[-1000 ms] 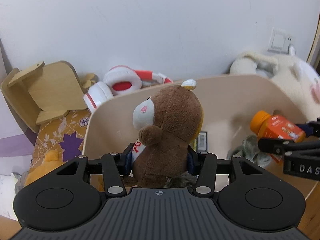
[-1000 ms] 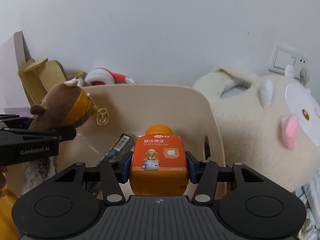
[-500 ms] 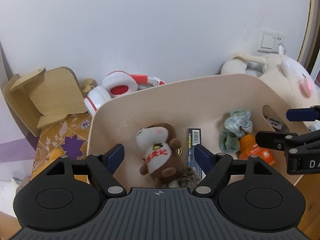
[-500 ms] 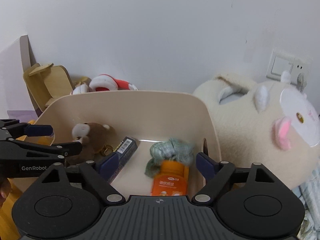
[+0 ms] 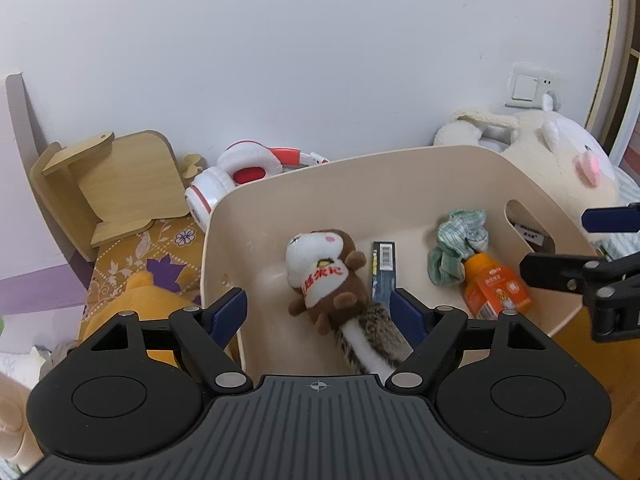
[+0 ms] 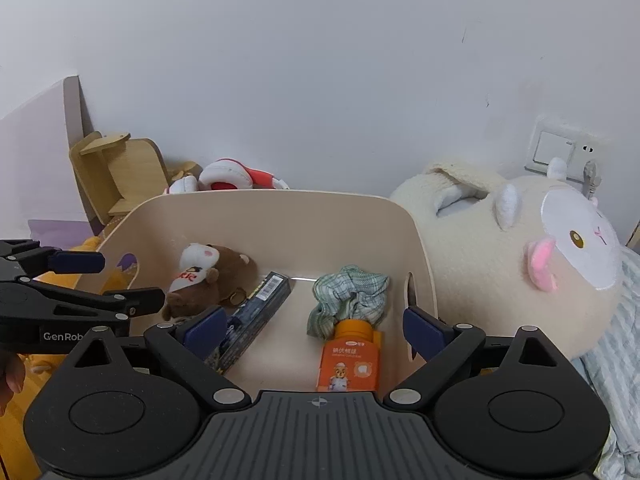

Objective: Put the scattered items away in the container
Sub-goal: 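Open both tools to release the bear keychain and orange bottle into the basket, then move both tools back toward the red hair clip and cotton pad pack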

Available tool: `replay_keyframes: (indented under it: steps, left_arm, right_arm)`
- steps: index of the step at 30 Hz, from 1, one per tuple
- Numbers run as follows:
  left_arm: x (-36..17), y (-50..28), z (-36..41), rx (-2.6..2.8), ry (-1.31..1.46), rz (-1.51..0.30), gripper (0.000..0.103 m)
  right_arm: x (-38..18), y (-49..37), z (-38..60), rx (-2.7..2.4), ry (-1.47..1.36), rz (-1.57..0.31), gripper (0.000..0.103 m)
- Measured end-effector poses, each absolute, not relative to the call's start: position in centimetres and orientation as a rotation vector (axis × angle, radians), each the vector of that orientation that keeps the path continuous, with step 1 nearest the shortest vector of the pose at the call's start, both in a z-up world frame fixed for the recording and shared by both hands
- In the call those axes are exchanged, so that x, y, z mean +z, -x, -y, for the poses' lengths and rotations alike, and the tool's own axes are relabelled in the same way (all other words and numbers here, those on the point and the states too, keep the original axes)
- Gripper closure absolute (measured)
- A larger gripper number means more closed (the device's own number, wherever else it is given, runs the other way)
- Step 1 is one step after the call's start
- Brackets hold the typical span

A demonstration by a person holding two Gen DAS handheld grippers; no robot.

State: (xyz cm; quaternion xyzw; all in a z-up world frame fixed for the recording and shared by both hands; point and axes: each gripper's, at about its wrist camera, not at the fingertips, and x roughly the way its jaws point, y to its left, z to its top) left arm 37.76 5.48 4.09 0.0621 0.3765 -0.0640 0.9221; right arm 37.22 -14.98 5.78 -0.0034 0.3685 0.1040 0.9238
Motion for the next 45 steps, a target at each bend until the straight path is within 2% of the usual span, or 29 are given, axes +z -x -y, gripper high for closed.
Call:
replay_keyframes:
  steps: [5, 13, 30, 45]
  left_arm:
    - [4.5, -35.9, -5.8, -0.132, -0.152, -0.755, 0.023]
    - [4.7, -31.9, -5.5, -0.136, -0.256, -0.706, 0.023]
    - [4.6, -23.0, -5.3, -0.240, -0.286, -0.688, 0.023]
    - [0.5, -18.3, -5.8, -0.295, -0.311, -0.765, 0.022]
  right_arm:
    - [6.5, -35.5, 15.1, 0.220, 0.005, -0.743, 0.000]
    - [7.7, -32.0, 15.0, 0.245, 0.005, -0.712, 0.000]
    - [8.7, -22.0, 14.0, 0.334, 0.004, -0.653, 0.000]
    - [5.0, -15.9, 13.8, 0.378, 0.032, -0.683, 0.000]
